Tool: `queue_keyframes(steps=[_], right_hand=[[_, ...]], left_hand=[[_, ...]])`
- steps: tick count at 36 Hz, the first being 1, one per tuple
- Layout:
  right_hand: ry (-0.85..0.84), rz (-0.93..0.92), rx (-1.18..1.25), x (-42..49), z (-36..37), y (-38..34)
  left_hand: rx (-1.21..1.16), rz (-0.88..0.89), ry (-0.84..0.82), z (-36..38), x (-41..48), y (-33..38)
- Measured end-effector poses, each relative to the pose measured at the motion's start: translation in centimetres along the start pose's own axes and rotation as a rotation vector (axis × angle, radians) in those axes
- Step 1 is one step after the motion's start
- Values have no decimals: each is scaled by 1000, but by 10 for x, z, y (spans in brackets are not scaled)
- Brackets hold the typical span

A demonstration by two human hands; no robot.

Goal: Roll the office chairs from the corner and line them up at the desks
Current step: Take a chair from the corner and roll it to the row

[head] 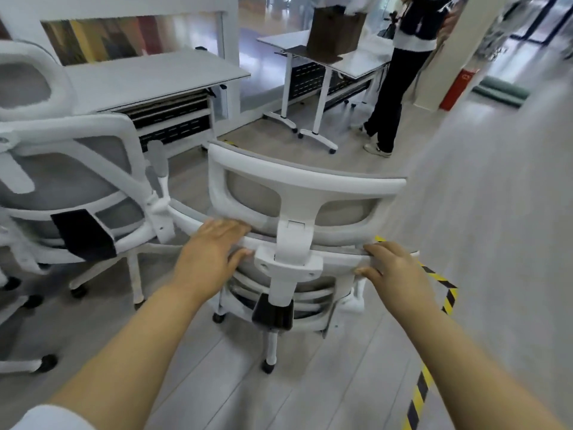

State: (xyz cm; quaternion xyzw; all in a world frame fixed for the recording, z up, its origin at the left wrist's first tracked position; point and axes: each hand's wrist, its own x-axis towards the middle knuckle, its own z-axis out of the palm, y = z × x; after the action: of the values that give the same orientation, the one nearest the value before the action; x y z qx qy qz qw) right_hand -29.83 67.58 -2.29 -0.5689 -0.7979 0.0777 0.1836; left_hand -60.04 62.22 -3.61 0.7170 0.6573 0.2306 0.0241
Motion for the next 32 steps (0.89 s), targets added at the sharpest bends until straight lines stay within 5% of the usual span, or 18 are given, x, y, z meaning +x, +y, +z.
queue_keyframes(steps=[21,32], right_hand=[[5,-66,65,276,40,87],[-60,-139,82,417,73,66]], left_hand=[[4,-82,116,72,245,-47],[24,-186,127,76,338,-116]])
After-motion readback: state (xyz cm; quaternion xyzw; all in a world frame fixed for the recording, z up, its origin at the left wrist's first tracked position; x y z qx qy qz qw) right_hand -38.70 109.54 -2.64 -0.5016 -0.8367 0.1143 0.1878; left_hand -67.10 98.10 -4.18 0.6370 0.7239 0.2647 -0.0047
